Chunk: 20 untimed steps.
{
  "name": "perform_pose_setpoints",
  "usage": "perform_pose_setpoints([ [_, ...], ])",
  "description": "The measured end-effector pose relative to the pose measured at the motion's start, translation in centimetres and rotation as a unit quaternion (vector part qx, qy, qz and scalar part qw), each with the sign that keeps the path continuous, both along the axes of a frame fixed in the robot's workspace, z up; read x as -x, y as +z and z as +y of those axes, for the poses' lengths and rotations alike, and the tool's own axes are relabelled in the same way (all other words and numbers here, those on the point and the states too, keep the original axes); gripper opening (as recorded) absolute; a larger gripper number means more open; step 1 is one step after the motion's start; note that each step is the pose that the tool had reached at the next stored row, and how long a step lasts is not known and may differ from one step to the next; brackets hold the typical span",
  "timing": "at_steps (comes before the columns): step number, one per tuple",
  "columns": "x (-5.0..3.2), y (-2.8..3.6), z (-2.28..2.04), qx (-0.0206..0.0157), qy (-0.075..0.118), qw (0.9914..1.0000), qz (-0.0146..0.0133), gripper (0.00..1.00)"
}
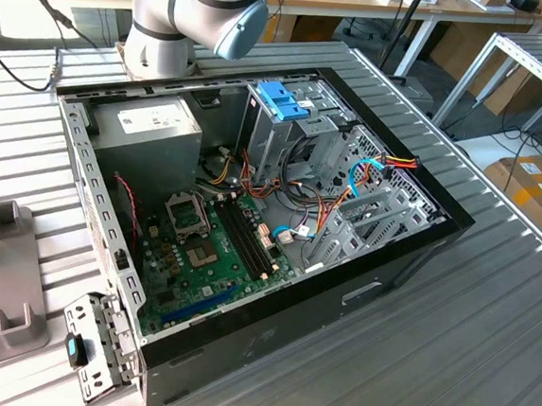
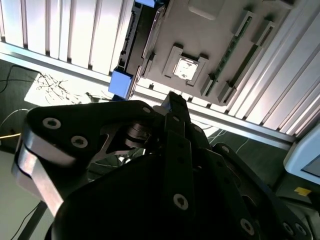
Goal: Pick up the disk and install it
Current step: 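Pick up the disk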
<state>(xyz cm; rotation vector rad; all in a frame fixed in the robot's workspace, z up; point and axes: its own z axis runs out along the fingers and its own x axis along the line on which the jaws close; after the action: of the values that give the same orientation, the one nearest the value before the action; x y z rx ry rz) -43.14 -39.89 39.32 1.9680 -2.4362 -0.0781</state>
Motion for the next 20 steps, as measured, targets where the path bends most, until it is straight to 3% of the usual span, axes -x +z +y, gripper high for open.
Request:
perform_pose_setpoints([
  [20,0.00,0.00,0.00,0.0000,0.035,0.99940,0.0000,0.11],
])
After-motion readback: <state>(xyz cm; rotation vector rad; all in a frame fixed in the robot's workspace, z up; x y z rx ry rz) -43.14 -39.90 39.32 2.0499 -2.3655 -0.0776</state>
